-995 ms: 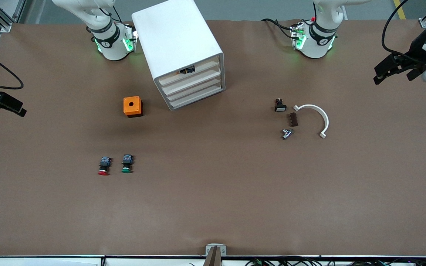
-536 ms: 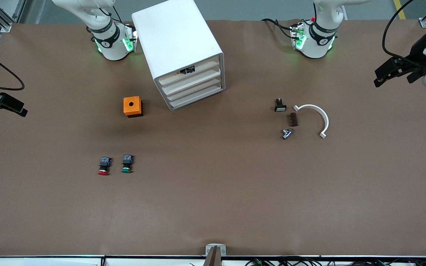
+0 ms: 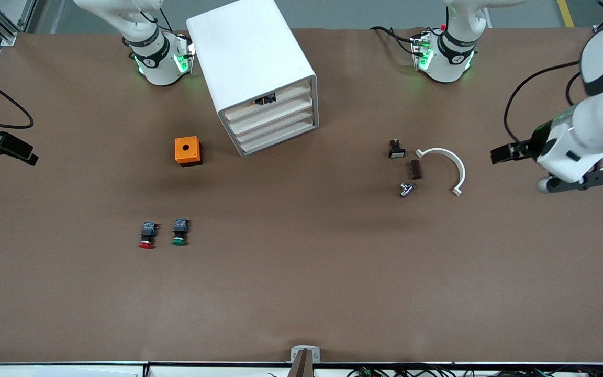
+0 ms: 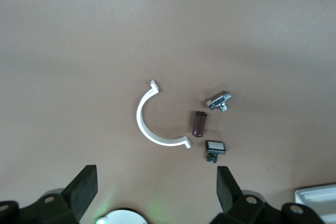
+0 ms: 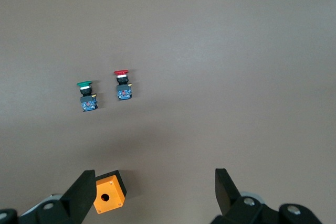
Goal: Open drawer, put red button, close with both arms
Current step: 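Move the left gripper to the drawer while the right gripper reaches the red button, then grasp the drawer front with the left gripper while the right gripper lowers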
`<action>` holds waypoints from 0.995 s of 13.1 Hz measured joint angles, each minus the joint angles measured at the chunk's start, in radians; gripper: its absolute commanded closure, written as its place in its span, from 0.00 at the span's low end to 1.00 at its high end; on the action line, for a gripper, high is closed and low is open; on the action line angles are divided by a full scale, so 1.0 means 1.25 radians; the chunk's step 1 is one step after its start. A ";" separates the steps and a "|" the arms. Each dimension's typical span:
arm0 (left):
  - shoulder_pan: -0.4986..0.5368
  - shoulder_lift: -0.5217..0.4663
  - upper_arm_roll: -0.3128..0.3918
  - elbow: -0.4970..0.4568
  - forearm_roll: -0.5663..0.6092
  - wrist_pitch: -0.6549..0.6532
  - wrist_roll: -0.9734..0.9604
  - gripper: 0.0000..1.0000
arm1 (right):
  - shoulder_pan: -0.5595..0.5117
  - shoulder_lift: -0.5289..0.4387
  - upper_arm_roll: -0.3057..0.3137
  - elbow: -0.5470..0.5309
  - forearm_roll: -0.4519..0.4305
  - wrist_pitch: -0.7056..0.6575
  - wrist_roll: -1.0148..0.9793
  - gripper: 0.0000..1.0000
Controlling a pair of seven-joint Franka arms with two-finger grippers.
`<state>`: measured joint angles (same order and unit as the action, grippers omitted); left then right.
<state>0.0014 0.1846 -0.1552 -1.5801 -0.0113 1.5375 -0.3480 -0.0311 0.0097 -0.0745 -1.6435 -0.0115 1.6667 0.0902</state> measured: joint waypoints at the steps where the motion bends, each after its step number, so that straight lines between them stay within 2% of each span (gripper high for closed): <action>1: -0.017 0.025 -0.001 0.011 -0.004 0.000 -0.050 0.00 | 0.000 0.000 0.000 -0.001 0.000 0.000 0.000 0.00; 6: -0.112 0.125 -0.005 0.023 -0.063 -0.002 -0.364 0.00 | 0.000 0.004 0.008 -0.015 0.004 0.015 -0.001 0.00; 9: -0.171 0.175 -0.007 0.024 -0.083 -0.005 -0.615 0.00 | 0.005 0.018 0.016 -0.076 0.006 0.098 -0.001 0.00; 13: -0.293 0.239 -0.010 0.025 -0.101 -0.051 -0.985 0.00 | 0.033 0.060 0.021 -0.161 0.007 0.221 -0.001 0.00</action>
<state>-0.3648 0.4839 -0.1673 -1.5484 -0.1374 1.4743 -1.5796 0.0107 0.0845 -0.0484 -1.8451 -0.0033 1.9434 0.0888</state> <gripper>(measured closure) 0.000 0.000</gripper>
